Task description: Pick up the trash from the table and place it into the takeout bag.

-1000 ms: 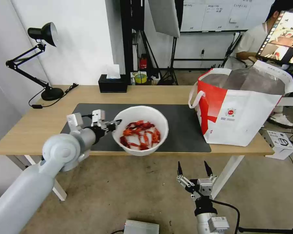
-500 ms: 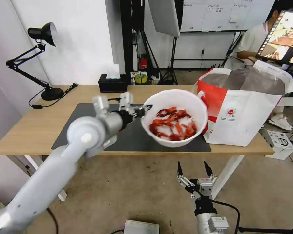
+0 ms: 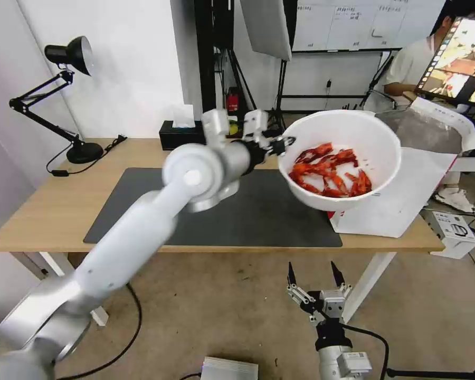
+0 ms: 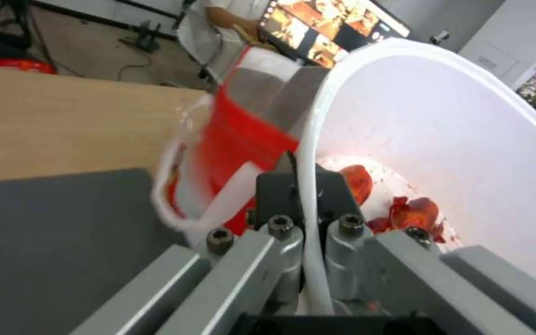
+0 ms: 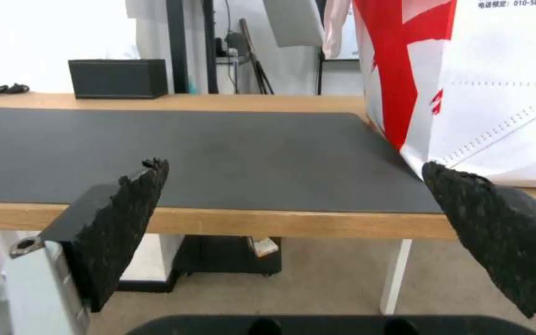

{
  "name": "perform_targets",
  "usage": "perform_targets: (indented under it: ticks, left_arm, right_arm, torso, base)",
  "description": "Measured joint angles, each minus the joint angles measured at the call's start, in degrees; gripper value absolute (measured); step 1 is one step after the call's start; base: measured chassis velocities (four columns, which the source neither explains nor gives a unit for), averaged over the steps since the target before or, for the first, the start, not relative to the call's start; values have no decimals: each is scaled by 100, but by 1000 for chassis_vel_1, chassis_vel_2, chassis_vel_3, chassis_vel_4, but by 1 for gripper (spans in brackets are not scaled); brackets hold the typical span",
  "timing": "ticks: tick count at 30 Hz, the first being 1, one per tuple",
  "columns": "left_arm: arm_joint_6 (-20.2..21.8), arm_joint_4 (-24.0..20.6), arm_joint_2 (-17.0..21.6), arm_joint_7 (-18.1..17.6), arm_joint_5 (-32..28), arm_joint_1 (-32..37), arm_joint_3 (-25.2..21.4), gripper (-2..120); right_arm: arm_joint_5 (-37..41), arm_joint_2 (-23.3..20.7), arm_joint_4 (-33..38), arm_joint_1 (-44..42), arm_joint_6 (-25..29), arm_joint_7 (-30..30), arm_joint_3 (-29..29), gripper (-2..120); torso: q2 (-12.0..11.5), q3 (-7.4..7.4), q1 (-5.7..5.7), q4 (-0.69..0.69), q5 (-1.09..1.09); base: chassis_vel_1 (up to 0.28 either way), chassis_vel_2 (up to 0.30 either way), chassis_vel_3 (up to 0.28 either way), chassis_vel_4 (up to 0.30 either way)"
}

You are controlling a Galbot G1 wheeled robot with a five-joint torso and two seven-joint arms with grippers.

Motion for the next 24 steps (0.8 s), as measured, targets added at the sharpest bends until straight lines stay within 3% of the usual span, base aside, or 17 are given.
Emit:
perform_targets:
  ticks: [10, 16, 24]
  left_arm:
    - [-189, 1103, -1105, -217, 177, -808, 203, 0]
    - [-485, 1874, -1831, -522, 522, -1321, 283, 0]
    - [-1037, 2317, -1875, -780, 685, -1597, 675, 0]
  right_arm:
    - [0, 0, 0, 0, 0, 0, 1, 100]
    - [0, 0, 0, 0, 0, 0, 0, 100]
    - [0, 0, 0, 0, 0, 0, 0, 100]
  torso:
    - [0, -1, 0, 0, 1]
    - [0, -1, 0, -2, 1]
    - [0, 0, 0, 2, -1]
  base:
    - [0, 0, 0, 0]
    - [0, 0, 0, 0]
    - [0, 0, 0, 0]
